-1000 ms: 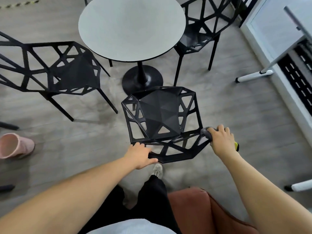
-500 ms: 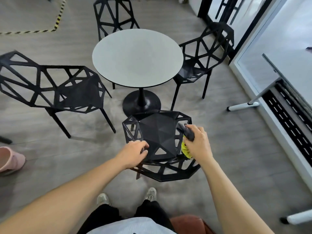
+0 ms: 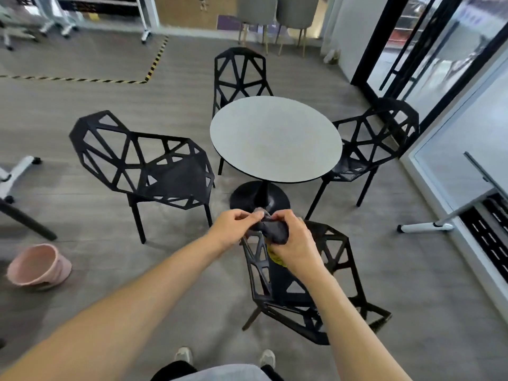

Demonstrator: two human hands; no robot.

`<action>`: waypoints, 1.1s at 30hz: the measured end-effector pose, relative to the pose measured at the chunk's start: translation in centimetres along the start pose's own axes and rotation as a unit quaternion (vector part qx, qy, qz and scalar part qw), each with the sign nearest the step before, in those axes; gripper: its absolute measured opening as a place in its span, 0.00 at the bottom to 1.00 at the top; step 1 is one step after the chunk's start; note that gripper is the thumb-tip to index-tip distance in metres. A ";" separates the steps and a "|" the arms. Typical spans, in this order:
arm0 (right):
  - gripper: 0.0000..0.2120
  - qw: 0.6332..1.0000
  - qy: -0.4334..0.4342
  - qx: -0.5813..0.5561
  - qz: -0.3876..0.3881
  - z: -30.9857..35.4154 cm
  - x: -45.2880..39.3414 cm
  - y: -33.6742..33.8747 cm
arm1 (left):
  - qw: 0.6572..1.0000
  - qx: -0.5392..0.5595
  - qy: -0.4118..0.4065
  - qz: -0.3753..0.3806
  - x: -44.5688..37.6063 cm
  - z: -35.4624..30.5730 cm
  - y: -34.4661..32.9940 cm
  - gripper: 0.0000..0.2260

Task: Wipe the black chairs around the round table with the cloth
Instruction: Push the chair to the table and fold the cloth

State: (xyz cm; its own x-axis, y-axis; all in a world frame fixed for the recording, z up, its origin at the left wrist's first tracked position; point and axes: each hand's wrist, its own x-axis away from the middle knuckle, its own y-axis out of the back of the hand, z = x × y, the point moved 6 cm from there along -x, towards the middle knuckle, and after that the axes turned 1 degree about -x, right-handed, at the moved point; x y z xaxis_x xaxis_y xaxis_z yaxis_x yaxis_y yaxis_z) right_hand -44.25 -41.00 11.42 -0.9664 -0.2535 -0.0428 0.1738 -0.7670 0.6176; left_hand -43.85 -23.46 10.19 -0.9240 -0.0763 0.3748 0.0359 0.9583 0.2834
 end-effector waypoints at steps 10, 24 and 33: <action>0.34 0.991 -0.047 -0.120 0.046 7.2 -3.2 -8.0 | 0.996 0.019 -0.079 0.027 -2.1 1.5 12.8 0.11; 0.16 0.951 -0.084 -0.276 0.115 10.7 -13.1 -12.6 | 0.967 -0.091 -0.219 0.092 -5.8 -4.1 20.5 0.10; 0.18 0.935 -0.055 -0.298 0.185 12.3 -22.9 -9.6 | 0.956 -0.157 -0.244 0.037 -12.4 -9.2 21.5 0.09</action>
State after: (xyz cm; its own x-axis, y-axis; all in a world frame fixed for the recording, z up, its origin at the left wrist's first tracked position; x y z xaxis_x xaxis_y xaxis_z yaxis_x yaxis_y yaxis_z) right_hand -26.14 -20.59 16.14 -0.8274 -0.5292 0.1881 0.5427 -0.8395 0.0251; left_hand -28.14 -4.47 19.76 -0.9793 0.2003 -0.0304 0.1507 0.8204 0.5516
